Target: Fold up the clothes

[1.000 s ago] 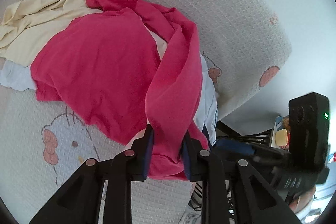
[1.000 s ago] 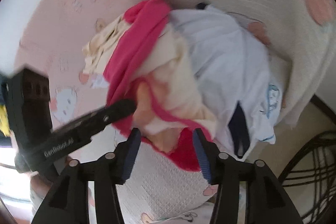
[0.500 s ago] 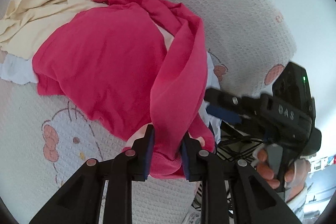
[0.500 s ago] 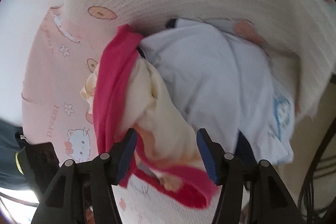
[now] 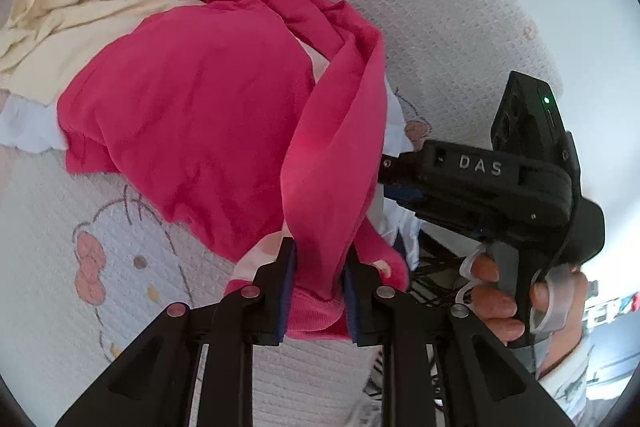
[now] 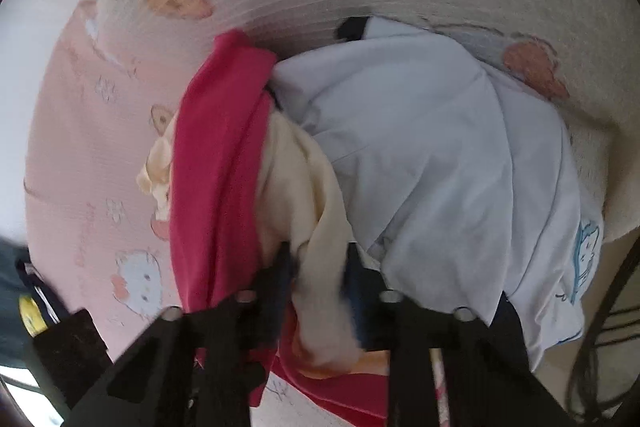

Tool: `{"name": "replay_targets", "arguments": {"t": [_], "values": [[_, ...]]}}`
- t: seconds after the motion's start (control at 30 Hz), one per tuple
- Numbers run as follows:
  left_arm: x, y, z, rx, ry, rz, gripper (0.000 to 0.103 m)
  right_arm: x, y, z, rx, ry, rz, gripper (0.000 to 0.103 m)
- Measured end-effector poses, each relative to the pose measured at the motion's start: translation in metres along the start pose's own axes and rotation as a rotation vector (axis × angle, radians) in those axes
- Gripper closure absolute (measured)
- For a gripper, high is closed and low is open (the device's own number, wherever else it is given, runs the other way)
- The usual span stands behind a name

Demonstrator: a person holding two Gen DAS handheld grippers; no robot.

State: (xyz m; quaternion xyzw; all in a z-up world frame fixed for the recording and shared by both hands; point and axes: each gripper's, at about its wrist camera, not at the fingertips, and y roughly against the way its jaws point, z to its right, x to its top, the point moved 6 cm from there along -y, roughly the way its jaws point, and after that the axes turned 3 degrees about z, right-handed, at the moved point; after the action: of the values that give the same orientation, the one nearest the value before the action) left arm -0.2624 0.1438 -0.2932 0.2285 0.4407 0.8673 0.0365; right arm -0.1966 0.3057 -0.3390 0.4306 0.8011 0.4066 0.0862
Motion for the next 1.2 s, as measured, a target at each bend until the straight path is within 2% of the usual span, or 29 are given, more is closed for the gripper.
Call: {"name": "replay_targets", "arguments": {"t": [0.23, 0.37, 0.5, 0.63, 0.83, 1.07, 1.2], "values": [[-0.012, 0.039, 0.014, -0.021, -0.015, 0.048, 0.087, -0.020, 0.033, -0.046, 0.039, 0.114, 0.003, 0.089], [-0.022, 0.061, 0.001, -0.019, 0.004, 0.079, 0.088, -0.031, 0.050, -0.069, 0.053, 0.172, 0.002, 0.089], [-0.039, 0.088, 0.000, 0.004, 0.018, 0.109, 0.088, -0.049, 0.044, -0.098, 0.051, 0.220, -0.025, 0.089], [-0.064, 0.106, -0.007, 0.009, 0.049, 0.131, 0.088, -0.092, 0.052, -0.121, 0.035, 0.285, -0.045, 0.089], [-0.098, 0.129, -0.030, 0.022, 0.114, 0.147, 0.088, -0.144, 0.057, -0.127, 0.003, 0.345, -0.082, 0.089], [-0.125, 0.144, -0.043, 0.078, 0.118, 0.139, 0.088, -0.192, 0.052, -0.130, -0.018, 0.373, -0.142, 0.089], [-0.138, 0.151, -0.048, 0.078, 0.128, 0.142, 0.088, -0.211, 0.057, -0.130, -0.015, 0.394, -0.157, 0.090]]}}
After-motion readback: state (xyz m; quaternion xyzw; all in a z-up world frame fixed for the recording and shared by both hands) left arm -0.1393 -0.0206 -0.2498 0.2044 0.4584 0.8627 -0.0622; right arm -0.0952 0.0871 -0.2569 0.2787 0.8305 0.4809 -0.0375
